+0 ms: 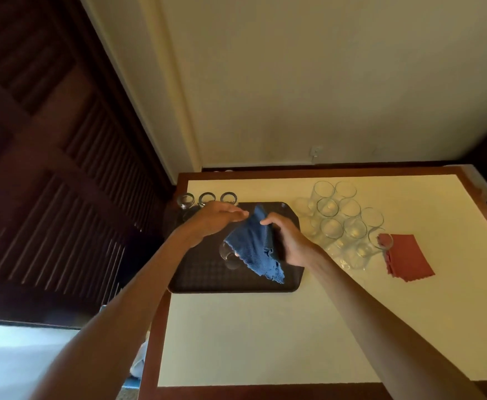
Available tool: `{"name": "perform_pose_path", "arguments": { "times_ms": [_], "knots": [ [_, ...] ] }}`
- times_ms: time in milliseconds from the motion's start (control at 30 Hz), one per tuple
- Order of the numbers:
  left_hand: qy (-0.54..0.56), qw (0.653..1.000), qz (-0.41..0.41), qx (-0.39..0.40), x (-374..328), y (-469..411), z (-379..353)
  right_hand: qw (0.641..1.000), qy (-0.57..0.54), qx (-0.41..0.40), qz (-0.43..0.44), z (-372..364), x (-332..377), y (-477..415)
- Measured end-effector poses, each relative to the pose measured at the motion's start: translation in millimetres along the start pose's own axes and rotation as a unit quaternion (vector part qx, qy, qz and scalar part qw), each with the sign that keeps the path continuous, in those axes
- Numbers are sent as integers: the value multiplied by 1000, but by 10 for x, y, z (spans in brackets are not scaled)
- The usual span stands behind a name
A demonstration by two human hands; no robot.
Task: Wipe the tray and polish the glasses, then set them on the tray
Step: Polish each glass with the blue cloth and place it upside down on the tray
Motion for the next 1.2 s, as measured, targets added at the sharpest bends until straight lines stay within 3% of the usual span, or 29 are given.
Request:
{"name": "perform_pose_path", "arguments": {
  "times_ms": [100, 233, 433, 567, 833, 933, 1000, 1100, 1200],
  "knots": [
    [51, 998, 10, 33, -24, 85, 86, 999, 6, 49, 5, -251, 191, 102],
    [48, 998, 1, 30, -93, 146, 281, 998, 25, 57, 8, -430, 358, 215],
    [73, 997, 4, 8, -205, 236, 641, 998, -32, 62, 9, -469, 452, 263],
    [99, 995, 0, -32, -252, 266, 834, 999, 17, 17, 40, -502, 556, 268],
    [154, 979, -11, -136, -308, 296, 1118, 974, 72, -165, 140, -452, 843, 174],
    [143, 977, -26, -156, -333, 297, 1145, 965, 96, -171, 177, -496, 900, 150],
    [119, 983, -35, -135, -356, 304, 1128, 942, 187, -163, 227, -523, 951, 140],
    [49, 993, -69, -84, -413, 294, 1050, 869, 345, -183, 303, -565, 1005, 139],
    [-60, 991, -96, -77, -433, 252, 1019, 823, 405, -203, 343, -577, 1011, 127]
  ]
}}
Point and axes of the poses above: each hand's wrist, its own y-axis away from the middle knuckle, its own z-axis out of the back of the hand, x = y × z, the point moved 5 cm from there along -y, towards the middle knuckle, and after that the axes turned 7 degrees about -x, right-handed, at the moved point
